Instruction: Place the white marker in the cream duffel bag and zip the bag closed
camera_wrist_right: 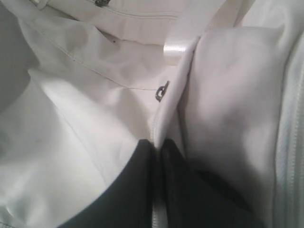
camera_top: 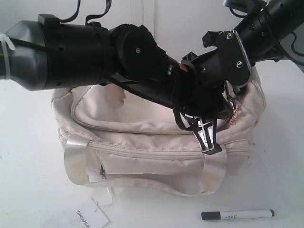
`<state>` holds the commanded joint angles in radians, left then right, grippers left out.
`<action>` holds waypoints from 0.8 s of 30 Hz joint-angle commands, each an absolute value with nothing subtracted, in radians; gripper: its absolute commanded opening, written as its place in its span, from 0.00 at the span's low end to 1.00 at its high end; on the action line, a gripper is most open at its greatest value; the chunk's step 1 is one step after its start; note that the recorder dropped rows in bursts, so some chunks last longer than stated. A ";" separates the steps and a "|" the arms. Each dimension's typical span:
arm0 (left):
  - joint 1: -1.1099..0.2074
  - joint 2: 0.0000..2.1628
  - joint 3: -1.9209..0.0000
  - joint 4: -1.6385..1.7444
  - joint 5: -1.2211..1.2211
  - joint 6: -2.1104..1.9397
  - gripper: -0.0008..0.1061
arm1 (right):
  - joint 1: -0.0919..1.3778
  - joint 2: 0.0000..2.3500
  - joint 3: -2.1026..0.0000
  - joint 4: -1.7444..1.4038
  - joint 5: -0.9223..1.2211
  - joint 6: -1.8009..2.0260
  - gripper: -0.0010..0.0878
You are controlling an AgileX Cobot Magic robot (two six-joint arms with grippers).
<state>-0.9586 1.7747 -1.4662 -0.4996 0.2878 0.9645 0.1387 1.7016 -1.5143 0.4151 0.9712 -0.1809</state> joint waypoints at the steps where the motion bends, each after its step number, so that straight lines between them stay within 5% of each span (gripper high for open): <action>1: -0.959 1.775 -1.466 -0.500 0.288 0.965 0.01 | 0.139 1.702 -1.514 0.415 0.971 -0.181 0.01; 24: -0.959 1.775 -1.466 -0.523 0.523 0.965 0.01 | 0.139 1.701 -1.514 0.415 0.934 -0.178 0.01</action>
